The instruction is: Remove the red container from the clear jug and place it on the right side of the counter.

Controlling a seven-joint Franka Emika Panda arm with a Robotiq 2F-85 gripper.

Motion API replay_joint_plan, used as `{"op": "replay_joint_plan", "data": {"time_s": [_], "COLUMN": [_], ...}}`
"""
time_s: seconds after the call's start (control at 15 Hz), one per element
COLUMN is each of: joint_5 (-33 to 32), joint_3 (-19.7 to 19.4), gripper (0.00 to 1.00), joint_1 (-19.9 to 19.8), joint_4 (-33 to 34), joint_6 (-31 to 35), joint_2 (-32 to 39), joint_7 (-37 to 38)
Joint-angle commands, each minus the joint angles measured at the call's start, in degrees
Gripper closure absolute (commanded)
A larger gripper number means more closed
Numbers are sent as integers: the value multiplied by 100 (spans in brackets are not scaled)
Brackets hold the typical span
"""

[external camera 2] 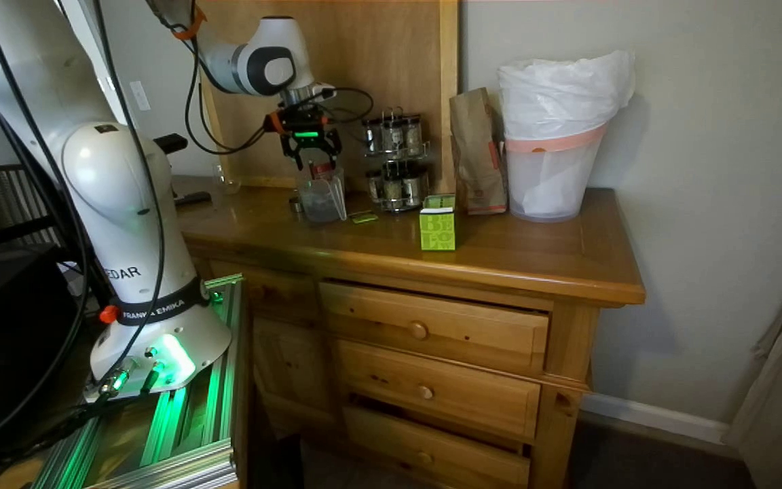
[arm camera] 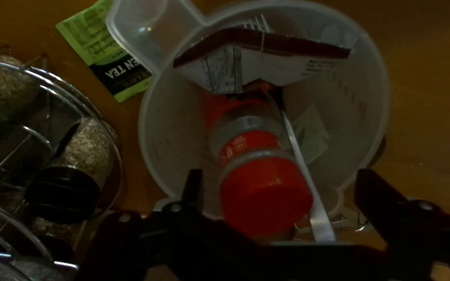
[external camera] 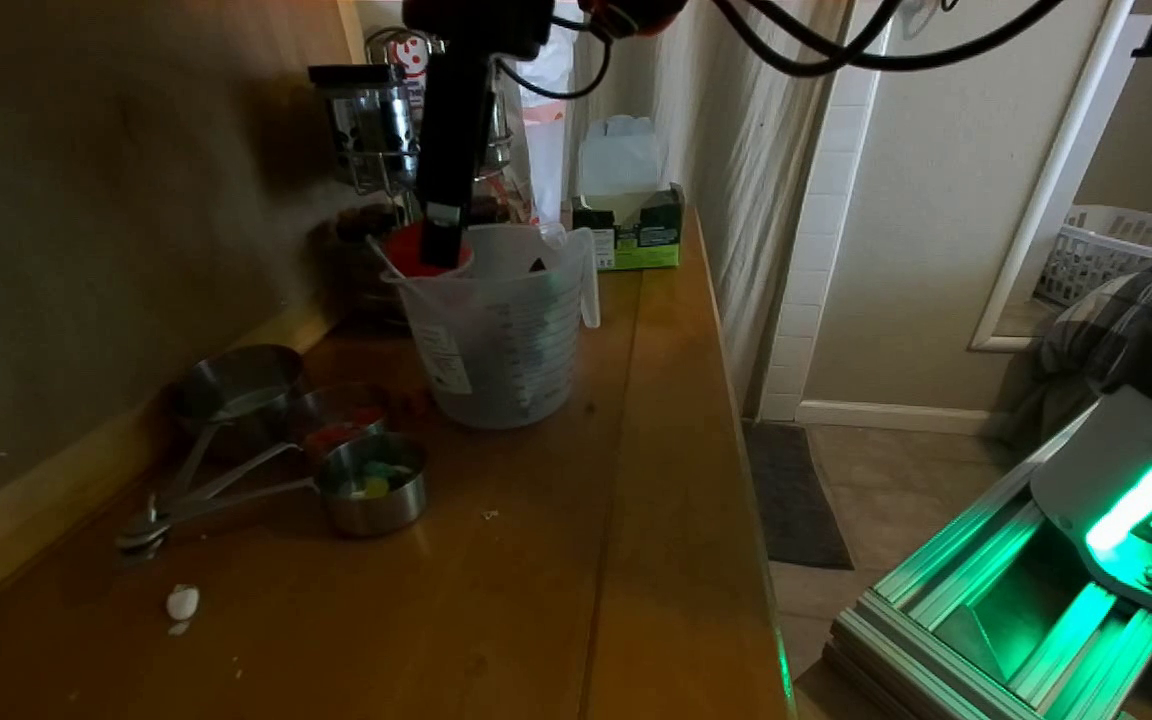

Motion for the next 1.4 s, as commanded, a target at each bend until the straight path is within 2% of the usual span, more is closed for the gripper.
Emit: {"op": "replay_joint_plan", "data": {"time_s": [0.0, 0.07, 0.2, 0.4, 0.53, 0.73, 1.0, 1.33], "joint_5": [356, 378, 300, 180, 134, 122, 481, 1360], "joint_3": [6, -1, 1, 16, 20, 20, -121, -956], "gripper": [3, 25, 30, 53, 64, 65, 65, 65], "joint_1": [127, 145, 129, 75, 44, 30, 198, 543], "joint_4": [-56, -50, -48, -59, -76, -95, -274, -508], "joint_6": [252, 284, 274, 349, 447, 460, 58, -852], "joint_2": [12, 38, 80, 100, 107, 74, -671, -1799], "joint_7": [-252, -274, -238, -143, -99, -89, -389, -923]}}
